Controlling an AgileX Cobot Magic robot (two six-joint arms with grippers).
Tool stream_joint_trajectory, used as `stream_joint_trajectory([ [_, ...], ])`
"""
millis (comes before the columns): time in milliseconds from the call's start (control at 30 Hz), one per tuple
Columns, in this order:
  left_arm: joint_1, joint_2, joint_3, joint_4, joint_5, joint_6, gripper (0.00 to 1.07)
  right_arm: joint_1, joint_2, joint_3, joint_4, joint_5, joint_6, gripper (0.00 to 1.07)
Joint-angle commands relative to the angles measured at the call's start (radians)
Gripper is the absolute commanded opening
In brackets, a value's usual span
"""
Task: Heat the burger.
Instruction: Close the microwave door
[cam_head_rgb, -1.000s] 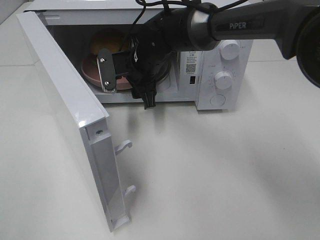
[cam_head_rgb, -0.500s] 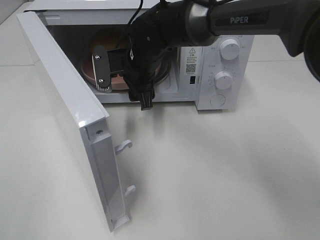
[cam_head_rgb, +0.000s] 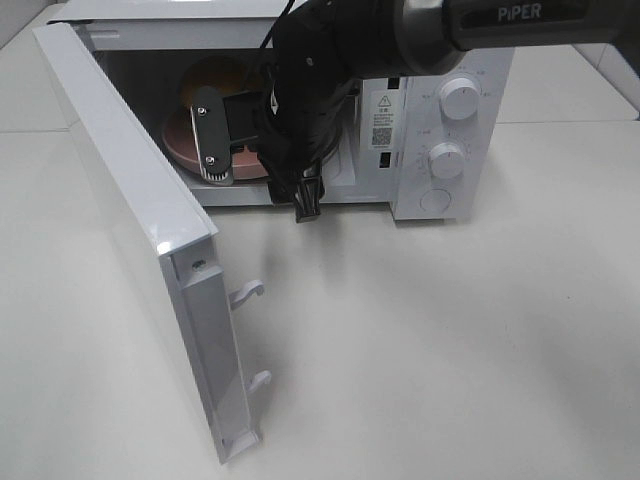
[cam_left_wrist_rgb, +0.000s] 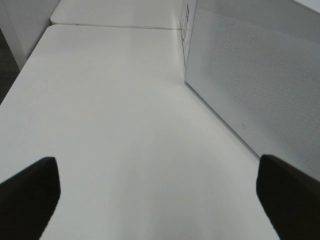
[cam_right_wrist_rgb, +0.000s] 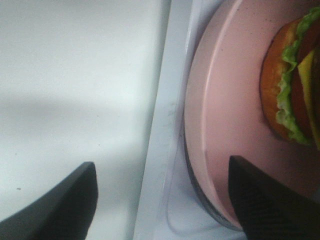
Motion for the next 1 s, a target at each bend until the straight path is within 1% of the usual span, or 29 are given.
stream_joint_trajectory([
  [33,0.001,-0.014,0.003,-0.005,-0.002,-0.005,1.00,0.003,-0.049,0.041,-0.002,0.001,0.005,0.74],
  [100,0.001,-0.014,0.003,-0.005,-0.002,-0.005,1.00,0.003,-0.058,0.051,0.000,0.001,0.009,0.74],
  [233,0.001,-0.014,0.003,-0.005,-0.002,-0.005,1.00,0.006,-0.101,0.111,0.001,0.016,0.013,0.74],
  [367,0.001,-0.014,0.003,-0.005,-0.002,-0.005,1.00,0.014,-0.137,0.145,0.000,0.026,0.016,0.74],
  [400,0.001,-0.014,0.003,-0.005,-0.002,-0.005,1.00,0.014,-0.159,0.174,0.000,0.047,0.033,0.74],
  [533,0.001,-0.014,0.003,-0.005,-0.002,-0.005,1.00,0.014,-0.192,0.213,-0.004,0.076,0.082,0.74],
  [600,0.001,-0.014,0.003,-0.005,-0.002,-0.005,1.00,0.020,-0.257,0.275,-0.011,0.073,0.114,0.74],
  [700,0.001,-0.014,0.003,-0.005,-0.002,-0.005,1.00,0.024,-0.275,0.292,-0.015,0.075,0.114,0.74],
  [767,0.001,-0.014,0.003,-0.005,-0.002,-0.005,1.00,0.026,-0.352,0.370,-0.020,0.080,0.117,0.74],
  [867,0.001,-0.014,0.003,-0.005,-0.002,-0.005,1.00,0.026,-0.374,0.390,-0.018,0.075,0.127,0.74],
  [933,0.001,-0.014,0.003,-0.005,-0.002,-0.005,1.00,0.039,-0.477,0.478,-0.010,0.048,0.198,0.77],
  [967,0.001,-0.014,0.003,-0.005,-0.002,-0.005,1.00,0.039,-0.477,0.478,-0.010,0.048,0.198,0.77],
  [1000,0.001,-0.014,0.003,-0.005,-0.002,-0.005,1.00,0.039,-0.506,0.502,-0.009,0.041,0.212,0.78],
])
